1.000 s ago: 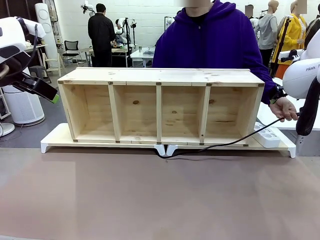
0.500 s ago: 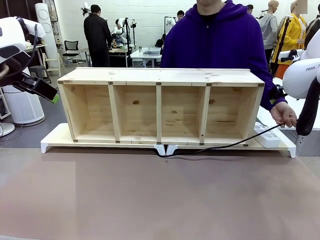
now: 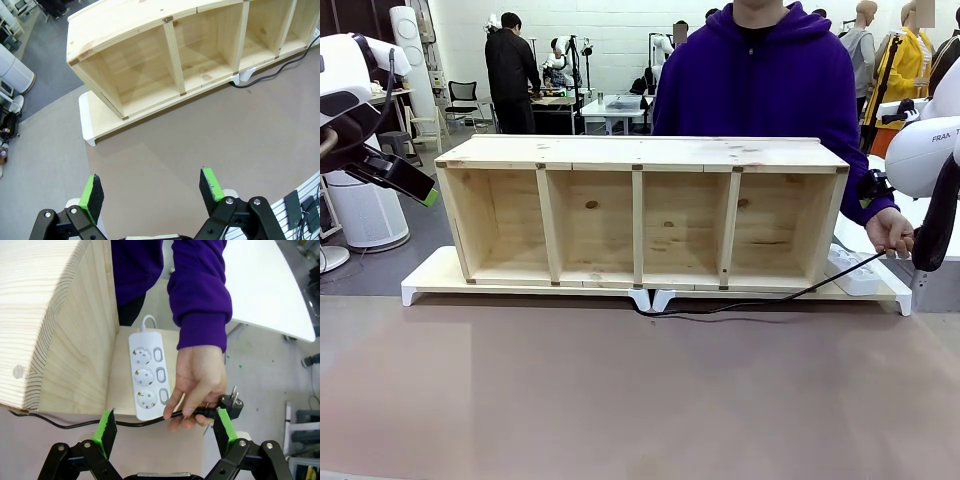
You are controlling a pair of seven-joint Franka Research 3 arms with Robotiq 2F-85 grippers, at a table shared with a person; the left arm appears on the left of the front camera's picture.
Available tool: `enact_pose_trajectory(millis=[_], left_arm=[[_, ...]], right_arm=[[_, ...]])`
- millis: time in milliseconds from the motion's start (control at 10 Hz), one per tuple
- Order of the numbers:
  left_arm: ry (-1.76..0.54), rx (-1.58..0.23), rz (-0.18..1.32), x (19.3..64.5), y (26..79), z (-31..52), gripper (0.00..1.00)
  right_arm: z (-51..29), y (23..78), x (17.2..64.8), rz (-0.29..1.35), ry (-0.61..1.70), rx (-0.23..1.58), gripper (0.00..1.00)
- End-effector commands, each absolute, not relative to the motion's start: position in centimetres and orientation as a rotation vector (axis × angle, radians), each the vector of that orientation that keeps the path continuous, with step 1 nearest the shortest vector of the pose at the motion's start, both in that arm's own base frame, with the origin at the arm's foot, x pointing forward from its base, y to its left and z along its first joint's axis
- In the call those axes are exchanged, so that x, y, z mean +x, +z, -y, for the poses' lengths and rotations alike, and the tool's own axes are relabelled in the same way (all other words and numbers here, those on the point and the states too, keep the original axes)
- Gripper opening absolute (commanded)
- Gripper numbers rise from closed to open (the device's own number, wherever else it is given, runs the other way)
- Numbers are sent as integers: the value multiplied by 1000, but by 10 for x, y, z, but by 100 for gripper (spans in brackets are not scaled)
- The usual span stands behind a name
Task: Perform cable management.
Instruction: Release the Power Cable when the human grasps it.
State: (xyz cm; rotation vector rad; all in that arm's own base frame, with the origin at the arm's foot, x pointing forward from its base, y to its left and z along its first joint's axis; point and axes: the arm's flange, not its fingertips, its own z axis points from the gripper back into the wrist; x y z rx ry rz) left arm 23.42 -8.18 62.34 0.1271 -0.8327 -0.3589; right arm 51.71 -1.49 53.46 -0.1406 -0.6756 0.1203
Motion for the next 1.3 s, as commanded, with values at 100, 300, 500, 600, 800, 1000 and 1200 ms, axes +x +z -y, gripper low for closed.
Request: enact_pose_trajectory(millis=[100, 300, 500, 600, 800, 1000, 1200], left_arm=[[-367, 136, 841, 235, 624, 81, 100], [-367, 136, 841, 235, 624, 81, 100], [-367, 136, 841, 235, 624, 81, 100], [-367, 136, 841, 235, 624, 81, 100], [-367, 136, 841, 235, 624, 81, 100], [-367, 136, 841, 235, 624, 81, 100], [-359, 127, 833, 234, 623, 82, 100]], right_arm=[[14, 534, 517, 673, 116, -139, 100], [14, 534, 517, 673, 116, -139, 100], [14, 534, 517, 673, 116, -139, 100], [14, 534, 517, 673, 116, -139, 100], [14, 534, 517, 673, 116, -139, 100], [14, 534, 517, 673, 116, -139, 100], [14, 534, 517, 673, 116, -139, 100]])
